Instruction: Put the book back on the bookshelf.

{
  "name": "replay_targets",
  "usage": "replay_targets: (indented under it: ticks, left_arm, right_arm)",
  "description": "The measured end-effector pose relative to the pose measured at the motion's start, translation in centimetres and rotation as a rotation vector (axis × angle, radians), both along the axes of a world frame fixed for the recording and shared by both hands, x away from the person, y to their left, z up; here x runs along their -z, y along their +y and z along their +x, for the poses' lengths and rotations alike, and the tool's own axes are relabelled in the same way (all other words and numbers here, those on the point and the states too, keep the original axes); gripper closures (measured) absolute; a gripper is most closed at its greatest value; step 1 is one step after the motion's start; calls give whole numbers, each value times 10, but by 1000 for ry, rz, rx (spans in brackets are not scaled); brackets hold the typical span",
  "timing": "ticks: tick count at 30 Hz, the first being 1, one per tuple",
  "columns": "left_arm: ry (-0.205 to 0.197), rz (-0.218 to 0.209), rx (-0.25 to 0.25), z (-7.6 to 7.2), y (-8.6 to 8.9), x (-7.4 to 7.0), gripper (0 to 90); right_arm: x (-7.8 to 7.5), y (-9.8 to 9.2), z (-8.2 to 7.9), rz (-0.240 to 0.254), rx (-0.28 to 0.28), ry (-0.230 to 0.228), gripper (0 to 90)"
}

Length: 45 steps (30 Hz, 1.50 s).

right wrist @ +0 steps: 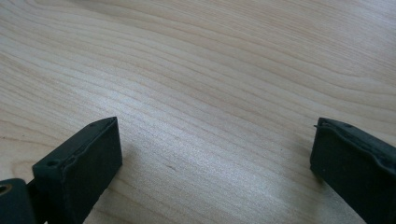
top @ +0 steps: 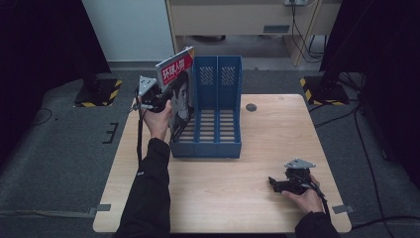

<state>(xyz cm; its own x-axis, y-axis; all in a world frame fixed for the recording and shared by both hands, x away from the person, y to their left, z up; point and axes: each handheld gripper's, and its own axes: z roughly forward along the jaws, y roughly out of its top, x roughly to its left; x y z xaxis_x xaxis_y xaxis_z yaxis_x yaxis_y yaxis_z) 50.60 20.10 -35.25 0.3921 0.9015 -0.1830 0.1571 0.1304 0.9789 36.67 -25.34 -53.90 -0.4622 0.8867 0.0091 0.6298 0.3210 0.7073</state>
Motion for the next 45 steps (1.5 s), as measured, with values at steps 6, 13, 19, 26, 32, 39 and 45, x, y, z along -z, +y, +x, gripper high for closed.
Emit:
replay_targets:
  ticks: [6,13,19,26,32,39,45]
  left_arm:
    - [6,11,14,0,0,-1,849]
    - [98,23,10,-2,7,-1,827]
    - [133,30,0,-2,8,-4,853]
    - [124,47,13,-5,-2,-7,862]
    - [62,38,-16,-9,2,-8,863]
    - [9,4,5,-7,7,8,863]
    - [-6,-5,20,-5,8,10,862]
  right_arm:
    - [0,0,0,2,-4,1,25]
    - [0,0,0,0,-6,-1,24]
    - [0,0,0,2,-6,3,23]
    - [0,0,0,0,-10,-3,23]
    - [0,0,0,1,-13,0,23]
    - [0,0,1,-1,-16,-1,23]
    - [0,1,1,0,-21,0,24]
